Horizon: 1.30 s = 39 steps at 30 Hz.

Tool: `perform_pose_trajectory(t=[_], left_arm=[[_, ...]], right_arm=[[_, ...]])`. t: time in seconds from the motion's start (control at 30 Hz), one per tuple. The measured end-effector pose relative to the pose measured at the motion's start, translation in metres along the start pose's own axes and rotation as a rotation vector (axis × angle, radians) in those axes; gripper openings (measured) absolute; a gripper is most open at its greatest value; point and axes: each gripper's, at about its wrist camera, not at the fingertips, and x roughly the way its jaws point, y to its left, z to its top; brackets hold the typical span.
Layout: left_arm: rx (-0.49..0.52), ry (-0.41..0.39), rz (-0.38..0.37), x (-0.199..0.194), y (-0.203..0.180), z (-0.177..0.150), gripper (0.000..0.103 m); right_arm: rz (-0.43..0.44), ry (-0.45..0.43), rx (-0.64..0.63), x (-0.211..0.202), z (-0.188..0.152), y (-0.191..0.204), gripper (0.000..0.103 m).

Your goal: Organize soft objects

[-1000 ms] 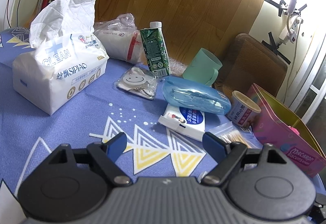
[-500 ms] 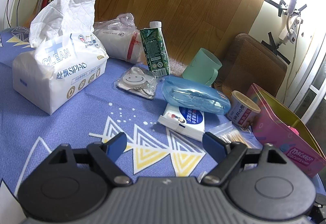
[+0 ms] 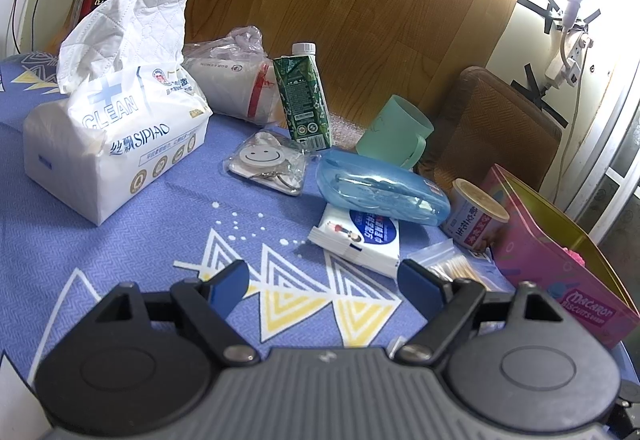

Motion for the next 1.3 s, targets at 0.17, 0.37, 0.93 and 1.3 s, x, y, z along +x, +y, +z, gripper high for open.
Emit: perform_pose_trajectory(t=[0.17, 0.37, 0.93, 1.3], left_arm=[[0.0, 0.0, -0.004, 0.0, -0.001, 0.0, 0.084], [-0.005, 0.001, -0.016, 0.0, 0.0, -0.001, 0.084], [-0.088, 0.173, -0.237, -0.031, -0.005, -0.007, 0.089], [-0.046, 0.238, -0.222, -0.026, -0.032, -0.014, 0.089]], right_arm=[[0.001, 0.001, 0.001, 0.0, 0.0, 0.0, 0.073], [0.001, 0.002, 0.0, 0.0, 0.0, -0.001, 0.073], [0.004, 0.039, -0.002, 0.004, 0.001, 0.002, 0.085], [-0.039, 0.102, -0.116, 0.015, 0.001, 0.019, 0.091]])
